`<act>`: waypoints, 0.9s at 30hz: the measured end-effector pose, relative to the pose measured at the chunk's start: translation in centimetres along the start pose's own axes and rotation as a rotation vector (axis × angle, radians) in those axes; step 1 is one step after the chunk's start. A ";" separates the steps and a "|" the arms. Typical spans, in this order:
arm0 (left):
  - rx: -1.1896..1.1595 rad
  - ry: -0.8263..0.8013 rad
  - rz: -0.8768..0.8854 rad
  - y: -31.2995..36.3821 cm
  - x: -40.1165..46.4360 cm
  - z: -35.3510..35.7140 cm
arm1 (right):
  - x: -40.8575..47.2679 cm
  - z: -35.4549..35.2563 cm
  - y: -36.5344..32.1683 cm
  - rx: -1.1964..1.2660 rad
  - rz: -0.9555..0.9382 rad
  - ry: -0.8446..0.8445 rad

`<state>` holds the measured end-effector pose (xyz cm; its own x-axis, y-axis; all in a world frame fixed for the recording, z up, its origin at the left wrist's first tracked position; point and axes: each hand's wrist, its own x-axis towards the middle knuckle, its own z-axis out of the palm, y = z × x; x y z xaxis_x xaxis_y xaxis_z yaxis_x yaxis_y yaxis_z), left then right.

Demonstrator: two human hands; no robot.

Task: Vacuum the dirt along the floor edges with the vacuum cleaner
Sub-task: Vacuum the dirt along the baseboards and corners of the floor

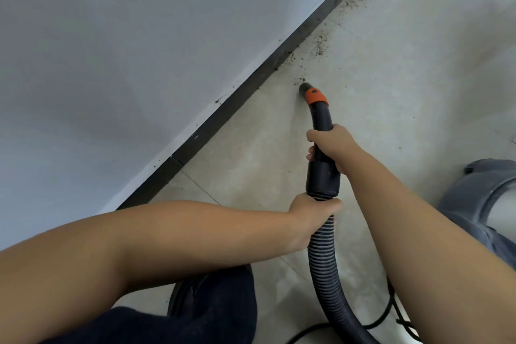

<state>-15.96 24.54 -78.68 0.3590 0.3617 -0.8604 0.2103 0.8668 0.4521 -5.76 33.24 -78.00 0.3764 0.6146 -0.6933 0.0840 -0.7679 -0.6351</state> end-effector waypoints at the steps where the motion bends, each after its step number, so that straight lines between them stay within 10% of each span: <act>1: 0.003 -0.003 0.004 0.3 0.1 0.2 | 0.2 -0.3 -0.1 0.017 0.008 0.015; 27: -0.114 0.121 0.005 2.5 0.9 -0.5 | 2.2 2.1 -3.4 -0.137 -0.088 -0.151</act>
<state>-15.61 27.25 -78.42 0.2459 0.3988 -0.8835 0.1018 0.8958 0.4327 -7.15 37.65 -78.09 0.2204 0.6928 -0.6867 0.2390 -0.7209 -0.6506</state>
